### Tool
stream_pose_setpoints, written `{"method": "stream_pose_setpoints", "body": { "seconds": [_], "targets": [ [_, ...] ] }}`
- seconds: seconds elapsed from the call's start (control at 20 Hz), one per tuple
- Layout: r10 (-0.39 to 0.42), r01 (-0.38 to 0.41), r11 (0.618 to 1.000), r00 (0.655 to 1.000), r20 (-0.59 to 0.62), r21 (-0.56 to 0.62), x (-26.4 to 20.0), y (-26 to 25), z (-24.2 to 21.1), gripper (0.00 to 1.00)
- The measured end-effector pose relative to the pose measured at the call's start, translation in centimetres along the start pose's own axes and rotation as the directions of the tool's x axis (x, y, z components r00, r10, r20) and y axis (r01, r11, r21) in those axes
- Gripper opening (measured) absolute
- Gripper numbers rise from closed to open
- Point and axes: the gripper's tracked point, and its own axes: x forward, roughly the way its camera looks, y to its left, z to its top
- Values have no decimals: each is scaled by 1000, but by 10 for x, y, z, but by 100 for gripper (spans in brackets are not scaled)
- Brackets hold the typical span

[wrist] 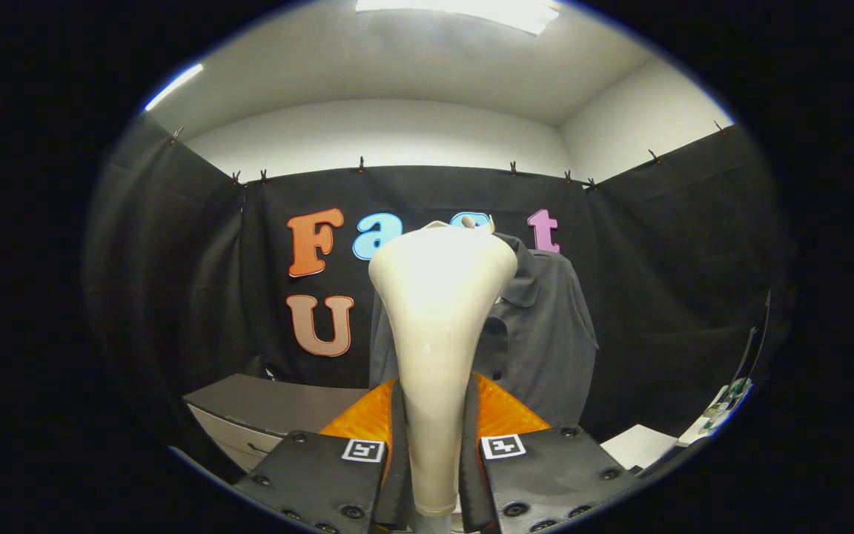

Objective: Iron the clothes twice with a garment steamer, once on the left side and once on the right side.

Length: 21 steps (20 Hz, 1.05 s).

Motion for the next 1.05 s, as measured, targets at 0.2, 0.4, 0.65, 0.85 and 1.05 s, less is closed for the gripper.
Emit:
{"method": "stream_pose_setpoints", "body": {
  "seconds": [0.2,0.4,0.65,0.85,1.05],
  "targets": [
    [1,-1,1000,1000,-5,-2,2,1,-2,34],
    [0,0,1000,1000,-6,1,1,0,-2,34],
    [-7,7,1000,1000,-10,4,0,-4,-4,34],
    [-7,7,1000,1000,-14,5,-1,-5,-5,34],
    [-3,3,1000,1000,-19,6,-2,-3,-7,34]
  ]
}}
